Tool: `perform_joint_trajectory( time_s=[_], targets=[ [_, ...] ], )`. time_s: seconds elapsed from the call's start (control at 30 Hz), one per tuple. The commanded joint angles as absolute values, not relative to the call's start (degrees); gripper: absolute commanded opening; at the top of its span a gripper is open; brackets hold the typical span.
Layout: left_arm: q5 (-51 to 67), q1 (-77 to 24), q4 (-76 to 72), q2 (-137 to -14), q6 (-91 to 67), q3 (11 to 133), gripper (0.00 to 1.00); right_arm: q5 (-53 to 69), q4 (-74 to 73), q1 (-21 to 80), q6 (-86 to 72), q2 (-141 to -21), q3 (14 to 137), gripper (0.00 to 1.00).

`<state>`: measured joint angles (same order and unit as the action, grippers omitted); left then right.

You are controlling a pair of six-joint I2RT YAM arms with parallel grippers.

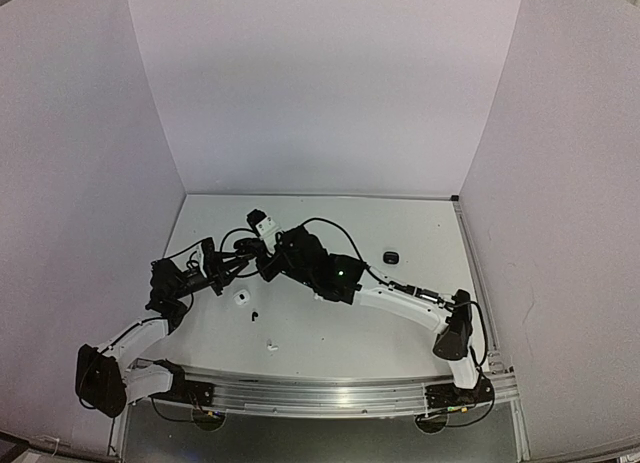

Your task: Insert the wireless bluetooth earbuds into the charging case

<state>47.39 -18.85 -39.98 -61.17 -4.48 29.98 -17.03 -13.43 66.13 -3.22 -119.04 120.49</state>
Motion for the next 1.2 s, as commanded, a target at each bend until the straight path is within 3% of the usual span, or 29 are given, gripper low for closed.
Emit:
perform_joint_trajectory(
  time_s=[0.0, 0.33, 0.57, 0.87, 1.03, 1.17],
  targets=[
    [47.8, -19.2, -42.2, -60.7, -3.9, 32.3, 0.00, -18.2, -13.2, 66.1, -2.1, -119.9, 122.5, 0.00],
    [47.2, -19.2, -44.8, -61.0, -4.9, 31.9, 0.00, -17.9, -13.1, 66.1, -1.8, -120.6, 121.8, 0.00],
    [47.6, -19.2, -45.4, -61.4, -5.4, 32.2, 0.00, -17.9, -13.1, 66.1, -1.9, -120.9, 122.1, 0.16],
    [47.8, -19.3, -45.3, -61.4, -5.6, 32.1, 0.00, -17.8, -13.1, 66.1, -1.6, -121.4, 122.8, 0.11],
    [47.5, -19.3, -45.2, -61.2, -5.8, 32.0, 0.00, -18.1, -13.1, 66.1, -1.4, -121.0, 122.2, 0.03],
    [47.0, -19.3, -44.9, -61.0, -6.0, 31.9, 0.00, -18.3, -13.1, 66.1, -1.3, -120.2, 121.3, 0.05]
  ],
)
